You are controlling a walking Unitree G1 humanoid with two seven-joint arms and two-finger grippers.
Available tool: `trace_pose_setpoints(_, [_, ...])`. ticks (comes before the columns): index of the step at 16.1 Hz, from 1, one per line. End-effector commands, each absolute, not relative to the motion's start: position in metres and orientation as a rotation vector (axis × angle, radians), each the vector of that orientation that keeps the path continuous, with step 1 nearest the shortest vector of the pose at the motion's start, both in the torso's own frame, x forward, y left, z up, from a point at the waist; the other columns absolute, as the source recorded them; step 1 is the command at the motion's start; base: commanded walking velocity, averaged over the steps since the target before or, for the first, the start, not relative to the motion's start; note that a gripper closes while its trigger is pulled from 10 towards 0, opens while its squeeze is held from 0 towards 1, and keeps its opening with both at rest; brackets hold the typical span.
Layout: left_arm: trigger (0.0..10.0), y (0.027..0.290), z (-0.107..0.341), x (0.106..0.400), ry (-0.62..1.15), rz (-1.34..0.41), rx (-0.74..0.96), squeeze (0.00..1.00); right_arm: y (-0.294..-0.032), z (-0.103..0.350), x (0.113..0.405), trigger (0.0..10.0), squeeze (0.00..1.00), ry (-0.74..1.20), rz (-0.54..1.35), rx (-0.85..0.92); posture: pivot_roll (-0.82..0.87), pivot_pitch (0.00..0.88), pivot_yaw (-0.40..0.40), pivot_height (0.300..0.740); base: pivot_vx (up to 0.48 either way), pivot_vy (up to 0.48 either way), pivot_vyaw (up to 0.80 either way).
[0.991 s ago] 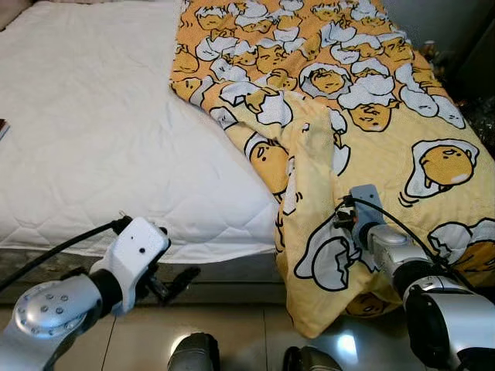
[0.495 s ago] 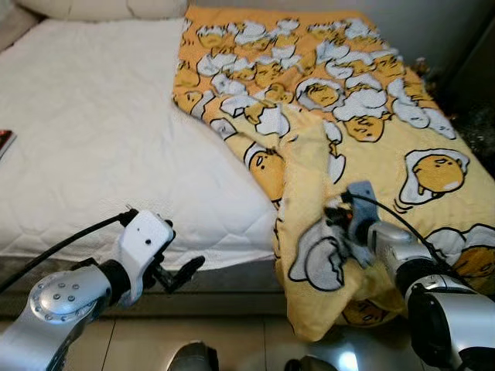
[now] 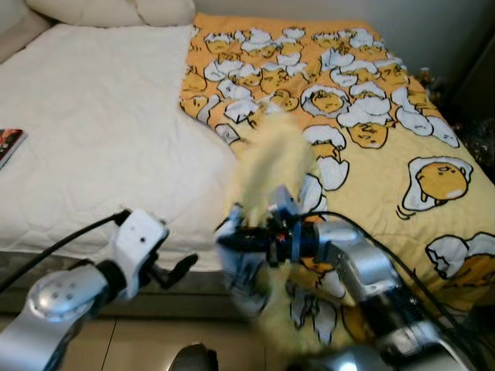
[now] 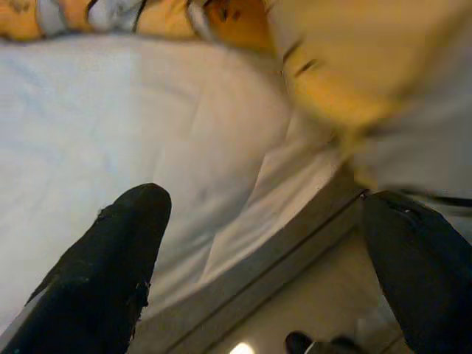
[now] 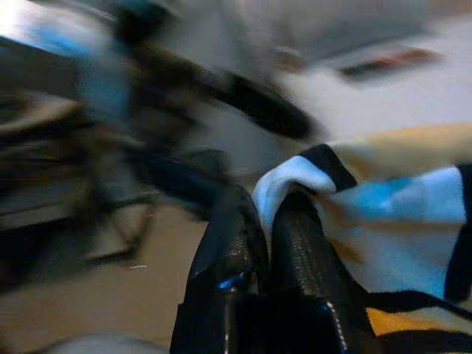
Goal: Clean up the room
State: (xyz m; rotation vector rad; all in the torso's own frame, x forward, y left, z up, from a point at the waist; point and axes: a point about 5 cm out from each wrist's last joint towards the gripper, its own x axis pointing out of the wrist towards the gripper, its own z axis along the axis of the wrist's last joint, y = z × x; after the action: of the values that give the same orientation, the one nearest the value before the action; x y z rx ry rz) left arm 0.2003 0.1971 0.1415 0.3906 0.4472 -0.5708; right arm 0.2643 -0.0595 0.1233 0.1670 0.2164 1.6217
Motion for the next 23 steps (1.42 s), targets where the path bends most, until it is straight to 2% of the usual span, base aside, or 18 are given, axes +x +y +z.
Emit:
trace_pose_setpoints(1, [10.0,0.208,0.143,0.200,0.455,-0.531,0.418,0.00,-0.057,0.136,0.250,0.0,0.00,0.203,1.752,0.197,0.13,0.000,-0.005,0.740,0.000,0.000,0.00])
trace_pose_setpoints(3, [10.0,0.215,0.139,0.199,0.474,-0.508,0.428,0.00,-0.062,0.127,0.243,0.0,0.00,0.243,1.733,0.130,0.12,0.000,-0.009,0.740,0.000,0.000,0.00])
trace_pose_setpoints(4, [10.0,0.217,0.135,0.197,0.483,-0.509,0.429,0.00,-0.070,0.112,0.246,10.0,0.00,0.278,1.585,0.072,0.11,0.000,-0.011,0.740,0.000,0.000,0.00])
trace_pose_setpoints(6, [10.0,0.219,0.131,0.196,0.489,-0.504,0.429,0.00,-0.076,0.106,0.249,10.0,0.00,0.334,1.460,0.078,0.09,0.000,-0.010,0.740,0.000,0.000,0.00])
trace_pose_setpoints(7, [10.0,0.221,0.128,0.197,0.494,-0.495,0.429,0.00,-0.081,0.104,0.252,10.0,1.00,0.360,1.372,0.086,0.09,0.000,-0.009,0.740,0.000,0.000,0.00])
trace_pose_setpoints(11, [10.0,0.219,0.120,0.209,0.473,-0.468,0.408,0.00,-0.092,0.109,0.260,10.0,1.00,0.330,1.215,0.158,0.05,0.000,0.001,0.740,0.000,0.000,0.00])
trace_pose_setpoints(16, [10.0,0.202,0.112,0.232,0.395,-0.402,0.351,0.00,-0.120,0.120,0.272,10.0,1.00,0.198,0.876,0.179,0.01,0.000,0.007,0.740,0.000,0.000,0.00])
trace_pose_setpoints(17, [10.0,0.201,0.114,0.238,0.365,-0.364,0.341,0.00,-0.128,0.114,0.274,10.0,1.00,0.208,0.780,0.176,0.01,0.000,0.001,0.740,0.000,0.000,0.00])
trace_pose_setpoints(19, [10.0,0.200,0.118,0.247,0.303,-0.300,0.334,0.00,-0.149,0.094,0.281,10.0,1.00,0.254,0.472,0.170,0.01,0.000,-0.013,0.740,0.000,0.000,0.00])
trace_pose_setpoints(20, [10.0,0.199,0.117,0.248,0.294,-0.288,0.331,0.00,-0.153,0.089,0.281,10.0,1.00,0.270,0.396,0.169,0.00,0.000,-0.012,0.740,0.000,0.000,0.00])
trace_pose_setpoints(21, [10.0,0.198,0.116,0.251,0.277,-0.251,0.314,0.00,-0.168,0.076,0.279,10.0,1.00,0.301,0.194,0.181,-0.01,0.000,-0.009,0.740,0.000,0.000,0.00])
trace_pose_setpoints(23, [10.0,0.190,0.111,0.256,0.255,-0.223,0.282,0.00,-0.175,0.065,0.265,10.0,1.00,0.292,0.066,0.169,-0.05,0.000,0.009,0.740,0.000,0.214,0.00])
